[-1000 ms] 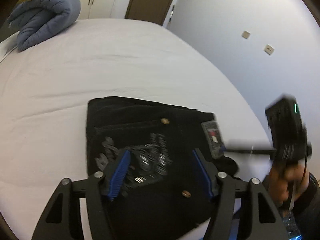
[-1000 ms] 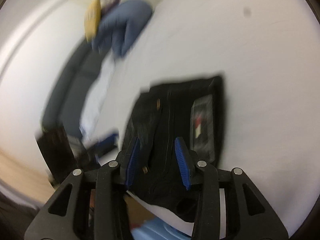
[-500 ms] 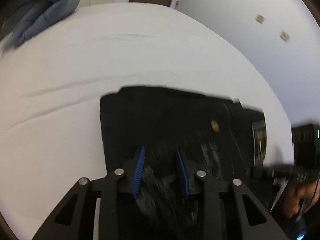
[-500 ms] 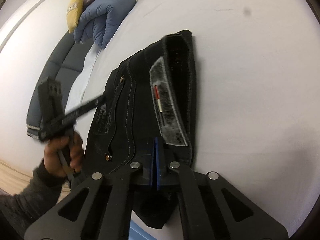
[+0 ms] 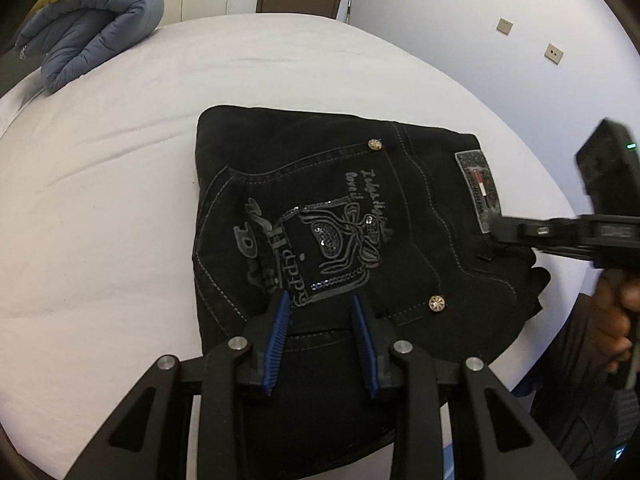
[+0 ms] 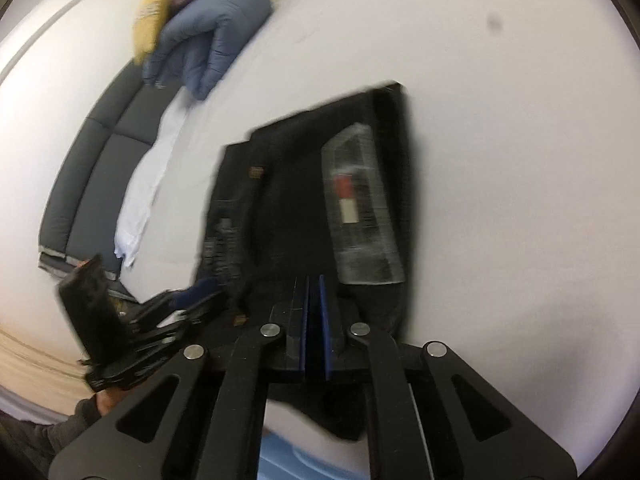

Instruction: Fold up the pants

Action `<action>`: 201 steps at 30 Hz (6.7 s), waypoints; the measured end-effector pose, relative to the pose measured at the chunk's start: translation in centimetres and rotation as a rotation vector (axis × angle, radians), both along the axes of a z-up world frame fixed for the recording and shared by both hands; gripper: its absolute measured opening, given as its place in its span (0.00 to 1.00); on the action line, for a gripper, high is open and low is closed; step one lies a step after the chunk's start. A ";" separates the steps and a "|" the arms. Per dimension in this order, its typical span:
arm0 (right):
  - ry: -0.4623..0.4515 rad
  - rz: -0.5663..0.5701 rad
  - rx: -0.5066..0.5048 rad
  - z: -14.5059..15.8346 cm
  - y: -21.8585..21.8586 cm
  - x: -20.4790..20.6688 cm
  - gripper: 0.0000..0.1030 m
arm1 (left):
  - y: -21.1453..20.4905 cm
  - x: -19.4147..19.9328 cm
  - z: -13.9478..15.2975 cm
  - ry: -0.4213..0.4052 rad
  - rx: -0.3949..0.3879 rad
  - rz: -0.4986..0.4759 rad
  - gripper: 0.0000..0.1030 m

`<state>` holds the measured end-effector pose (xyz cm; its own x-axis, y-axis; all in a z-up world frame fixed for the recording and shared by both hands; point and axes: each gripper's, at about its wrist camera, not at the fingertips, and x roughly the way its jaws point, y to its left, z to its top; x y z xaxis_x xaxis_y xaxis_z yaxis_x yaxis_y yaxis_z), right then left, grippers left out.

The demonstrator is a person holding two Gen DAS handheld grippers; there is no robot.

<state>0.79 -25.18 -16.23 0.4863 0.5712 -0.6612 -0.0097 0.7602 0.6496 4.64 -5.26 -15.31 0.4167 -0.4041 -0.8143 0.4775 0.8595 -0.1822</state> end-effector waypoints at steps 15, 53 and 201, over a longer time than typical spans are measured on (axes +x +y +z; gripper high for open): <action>-0.033 -0.075 0.030 1.2 -1.0 -3.1 0.47 | 0.0 0.6 0.2 0.018 -0.010 0.011 0.34; 0.178 -0.085 -0.072 -3.3 -1.3 7.1 0.32 | -1.4 9.4 0.5 0.215 0.127 0.018 0.53; -0.224 -0.375 -0.734 18.3 8.2 -11.4 1.00 | -2.8 -0.1 18.3 -0.193 0.153 0.407 1.00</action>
